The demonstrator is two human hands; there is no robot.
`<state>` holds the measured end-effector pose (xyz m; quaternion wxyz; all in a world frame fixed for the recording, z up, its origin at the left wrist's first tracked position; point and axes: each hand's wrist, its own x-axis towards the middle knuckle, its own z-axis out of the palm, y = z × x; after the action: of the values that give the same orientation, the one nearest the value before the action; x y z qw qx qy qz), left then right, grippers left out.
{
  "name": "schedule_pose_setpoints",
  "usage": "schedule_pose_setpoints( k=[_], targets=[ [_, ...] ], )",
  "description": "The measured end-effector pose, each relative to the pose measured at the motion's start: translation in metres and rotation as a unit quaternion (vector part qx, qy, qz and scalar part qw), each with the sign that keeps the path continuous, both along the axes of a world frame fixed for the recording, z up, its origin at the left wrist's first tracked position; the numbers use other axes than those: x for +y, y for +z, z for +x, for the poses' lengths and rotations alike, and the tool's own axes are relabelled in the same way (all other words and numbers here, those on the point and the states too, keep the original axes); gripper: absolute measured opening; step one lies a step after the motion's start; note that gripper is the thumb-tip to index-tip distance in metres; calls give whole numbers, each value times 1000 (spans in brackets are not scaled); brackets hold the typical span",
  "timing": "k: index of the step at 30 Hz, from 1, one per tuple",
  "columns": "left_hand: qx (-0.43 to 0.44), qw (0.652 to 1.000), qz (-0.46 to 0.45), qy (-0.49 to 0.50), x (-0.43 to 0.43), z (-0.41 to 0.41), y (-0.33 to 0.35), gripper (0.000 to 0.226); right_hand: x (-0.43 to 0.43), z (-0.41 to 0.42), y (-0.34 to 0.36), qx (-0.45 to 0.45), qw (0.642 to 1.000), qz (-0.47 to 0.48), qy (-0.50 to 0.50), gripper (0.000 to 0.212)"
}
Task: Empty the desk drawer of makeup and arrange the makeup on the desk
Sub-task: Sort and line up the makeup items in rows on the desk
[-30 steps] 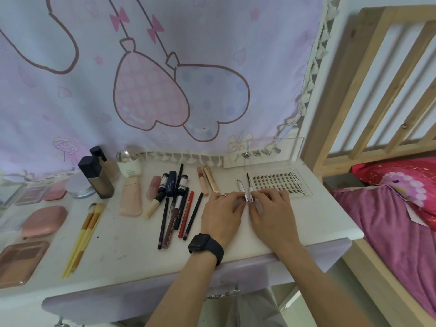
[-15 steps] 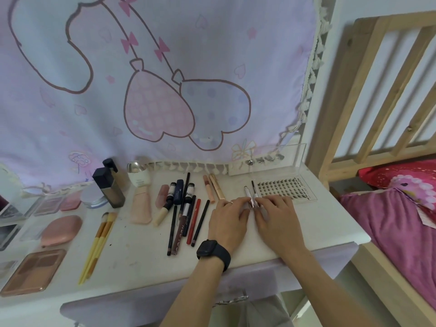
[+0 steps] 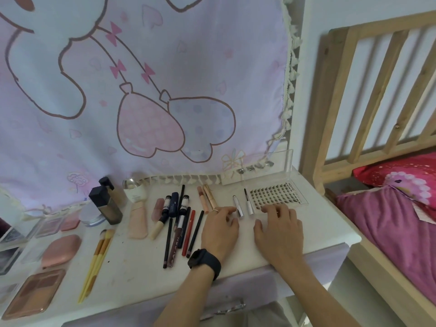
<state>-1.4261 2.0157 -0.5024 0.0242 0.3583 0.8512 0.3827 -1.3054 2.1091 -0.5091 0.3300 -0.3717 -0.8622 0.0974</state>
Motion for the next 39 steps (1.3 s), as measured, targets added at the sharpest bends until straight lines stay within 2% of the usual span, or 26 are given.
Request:
schedule_pose_setpoints(
  k=[9,21,23,25,26,28,30,31,33,36,39],
  targets=[
    [2,1000,-19,1,5,0,4,26,-1,5,-5,16,1000,9,7,28],
    [13,983,-166,-74,10,-16,32,37,0,5,-7,15,1000,-7,10,24],
    [42,985,-166,-37,7,-20,39,31,0,6,-8,11,1000,-9,10,22],
    [81,981,-171,45,4,-26,45,23,0,6,-9,7,1000,-15,12,21],
    [101,973,-191,82,3,-29,48,26,0,6,-9,5,1000,-19,15,20],
    [125,949,-265,118,4,-36,50,48,-1,6,-8,4,999,-27,19,19],
    [124,928,-329,121,7,-41,50,67,-2,7,-7,3,999,-31,21,18],
    [124,921,-348,122,9,-43,49,70,-2,7,-6,1,999,-33,21,17],
    [132,911,-371,121,13,-45,49,63,-2,8,-4,-1,999,-38,21,16],
    [126,914,-370,112,17,-44,52,50,-2,7,-2,-7,999,-43,26,15],
    [79,931,-336,122,14,-45,59,55,-1,7,-2,-15,999,-40,23,14]
  ],
)
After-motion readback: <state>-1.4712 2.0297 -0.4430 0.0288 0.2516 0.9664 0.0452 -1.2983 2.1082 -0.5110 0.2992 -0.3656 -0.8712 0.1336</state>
